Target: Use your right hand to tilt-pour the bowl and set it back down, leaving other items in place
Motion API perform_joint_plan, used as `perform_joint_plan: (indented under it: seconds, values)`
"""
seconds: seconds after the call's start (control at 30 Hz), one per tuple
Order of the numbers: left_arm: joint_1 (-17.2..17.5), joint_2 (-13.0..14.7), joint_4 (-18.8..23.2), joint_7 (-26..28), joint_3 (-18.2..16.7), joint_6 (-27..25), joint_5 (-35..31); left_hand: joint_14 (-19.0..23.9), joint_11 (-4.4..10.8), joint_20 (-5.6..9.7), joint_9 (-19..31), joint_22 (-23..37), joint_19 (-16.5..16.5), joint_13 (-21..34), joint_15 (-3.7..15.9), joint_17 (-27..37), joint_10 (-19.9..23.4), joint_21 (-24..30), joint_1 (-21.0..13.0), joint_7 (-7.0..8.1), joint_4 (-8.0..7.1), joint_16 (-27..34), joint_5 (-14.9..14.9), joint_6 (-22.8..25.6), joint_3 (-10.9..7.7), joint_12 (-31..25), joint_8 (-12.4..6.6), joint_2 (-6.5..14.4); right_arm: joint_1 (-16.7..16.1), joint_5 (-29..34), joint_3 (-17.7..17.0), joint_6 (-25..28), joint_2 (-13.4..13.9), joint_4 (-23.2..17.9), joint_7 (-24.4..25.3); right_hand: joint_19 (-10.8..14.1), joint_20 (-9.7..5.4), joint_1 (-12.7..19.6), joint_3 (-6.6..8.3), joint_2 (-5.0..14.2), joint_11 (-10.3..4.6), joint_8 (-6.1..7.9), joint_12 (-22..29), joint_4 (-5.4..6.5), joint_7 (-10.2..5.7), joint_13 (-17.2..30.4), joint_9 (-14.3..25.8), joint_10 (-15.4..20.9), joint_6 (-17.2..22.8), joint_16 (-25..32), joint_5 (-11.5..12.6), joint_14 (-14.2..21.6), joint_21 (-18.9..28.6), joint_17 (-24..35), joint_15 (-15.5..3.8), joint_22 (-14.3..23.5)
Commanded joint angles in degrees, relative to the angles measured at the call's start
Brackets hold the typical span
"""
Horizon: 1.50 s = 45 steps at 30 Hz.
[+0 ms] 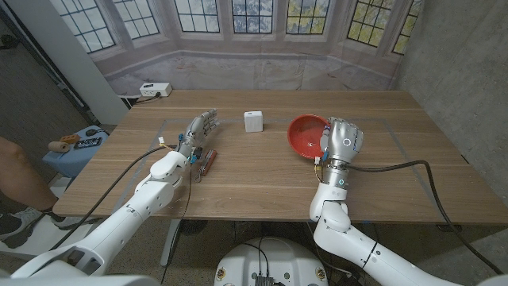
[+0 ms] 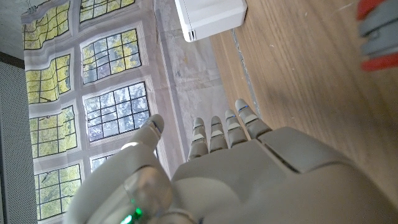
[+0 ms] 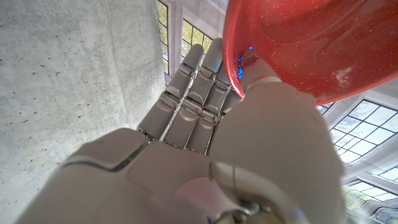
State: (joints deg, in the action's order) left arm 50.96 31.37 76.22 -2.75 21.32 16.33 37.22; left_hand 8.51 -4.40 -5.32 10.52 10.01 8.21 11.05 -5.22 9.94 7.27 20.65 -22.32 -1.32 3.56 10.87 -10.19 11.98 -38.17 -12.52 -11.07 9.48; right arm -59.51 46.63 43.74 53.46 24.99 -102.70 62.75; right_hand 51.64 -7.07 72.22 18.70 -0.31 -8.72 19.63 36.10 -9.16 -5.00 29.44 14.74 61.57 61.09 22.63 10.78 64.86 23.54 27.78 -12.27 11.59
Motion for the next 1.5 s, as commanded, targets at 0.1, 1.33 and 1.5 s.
perform_joint_plan:
  seconds: [0.1,1.33,1.5]
  values:
    - [0.0,0.0,0.5,0.1,0.2,-0.1,-0.3,0.6,0.15,-0.01,0.1,0.1,0.7,0.3,0.2,0.1,0.5,-0.3,-0.1,0.04,0.31,0.1,-0.4,0.6,0.06,-0.1,0.09,0.4,-2.8,10.5,-7.3,-7.5,-6.1,6.1,1.2,-0.4,-2.04,0.5,-0.24,0.31,-0.61,-0.26,0.1,0.16,-0.07,0.2,0.2,0.9,0.1,-0.4,0.1,0.3,0.5,0.3,-1.57,0.2]
    - [0.8,-0.3,1.1,1.3,0.5,0.9,-1.4,0.9,0.16,-0.13,0.1,0.1,1.0,0.3,0.32,0.1,1.0,-0.7,-0.3,-0.16,0.5,0.0,-0.4,0.9,0.0,-0.1,0.09,0.6,-8.0,31.8,-29.0,-28.0,-25.6,15.6,1.2,-0.9,-2.06,0.5,-0.33,0.33,-1.04,-0.48,-0.4,0.13,-0.44,0.6,0.2,0.8,0.0,-1.7,0.2,0.2,1.5,1.2,-1.58,0.2]
    - [0.6,-0.5,1.0,1.2,0.6,1.0,-1.5,0.9,0.21,-0.15,0.1,0.1,1.0,0.3,0.35,0.2,1.0,-0.8,-0.3,-0.17,0.5,0.0,-0.4,1.0,0.02,-0.1,0.09,0.6,-8.0,31.4,-28.7,-28.1,-25.2,15.4,1.2,-1.0,-2.07,0.5,-0.32,0.35,-1.12,-0.5,-0.5,0.14,-0.46,0.5,0.1,0.9,0.0,-2.0,0.2,0.3,1.7,1.3,-1.59,0.2]
